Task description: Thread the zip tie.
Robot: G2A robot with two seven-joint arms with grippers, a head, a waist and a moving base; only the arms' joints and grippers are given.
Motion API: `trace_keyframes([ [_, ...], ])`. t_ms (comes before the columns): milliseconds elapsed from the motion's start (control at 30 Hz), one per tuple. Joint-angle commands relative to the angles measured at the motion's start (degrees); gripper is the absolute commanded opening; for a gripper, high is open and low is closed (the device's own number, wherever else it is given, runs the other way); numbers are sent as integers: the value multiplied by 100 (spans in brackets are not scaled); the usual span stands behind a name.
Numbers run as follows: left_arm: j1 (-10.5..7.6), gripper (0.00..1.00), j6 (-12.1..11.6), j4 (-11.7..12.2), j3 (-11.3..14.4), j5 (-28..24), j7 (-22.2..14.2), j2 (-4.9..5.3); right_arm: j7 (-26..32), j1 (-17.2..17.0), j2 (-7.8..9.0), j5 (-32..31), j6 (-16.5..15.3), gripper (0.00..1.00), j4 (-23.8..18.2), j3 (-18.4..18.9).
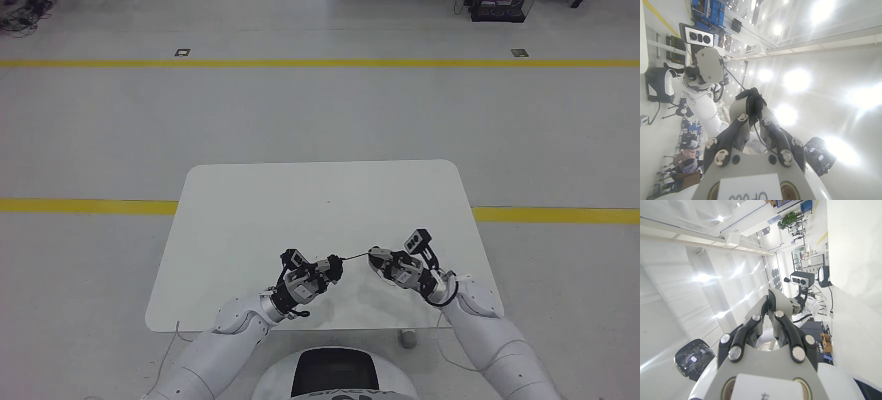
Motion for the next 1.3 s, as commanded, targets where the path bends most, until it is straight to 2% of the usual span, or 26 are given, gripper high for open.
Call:
trace_keyframes([
  [0, 0, 0, 0, 0, 0, 0, 0, 0, -5, 2, 2, 5, -4, 0, 16, 8],
  [367, 0, 0, 0, 0, 0, 0, 0, 0, -56, 10, 13, -12, -31, 0, 93, 57],
  [400, 0, 0, 0, 0, 0, 0, 0, 0, -81, 14, 14, -3, -36, 24, 110, 67],
  [433, 0, 0, 0, 0, 0, 0, 0, 0, -102, 16, 14, 1, -48, 69, 124, 77],
  [467, 0, 0, 0, 0, 0, 0, 0, 0, -131, 18, 16, 3, -72, 100, 143, 95],
  [600, 0, 0, 0, 0, 0, 0, 0, 0, -196, -5, 27, 61, -267, 100, 228, 208],
  [867, -2, 0, 14, -10, 6, 9, 20, -1, -196, -5, 27, 61, -267, 100, 228, 208],
  [933, -21, 0, 121, -89, 38, 146, 132, 3, -337, -14, 28, 2, -303, 100, 167, 223],
  [1033, -39, 0, 353, -160, 60, 391, 437, 19, -670, -104, 63, -282, -655, 100, 10, 391],
  [1067, -61, 0, 473, -204, 84, 512, 623, 20, -822, -147, 83, -477, -655, 100, -125, 515],
  [1267, -193, 0, 947, -279, 227, 818, 1197, 2, -1475, -600, 113, -1467, -655, 100, -940, 1203],
])
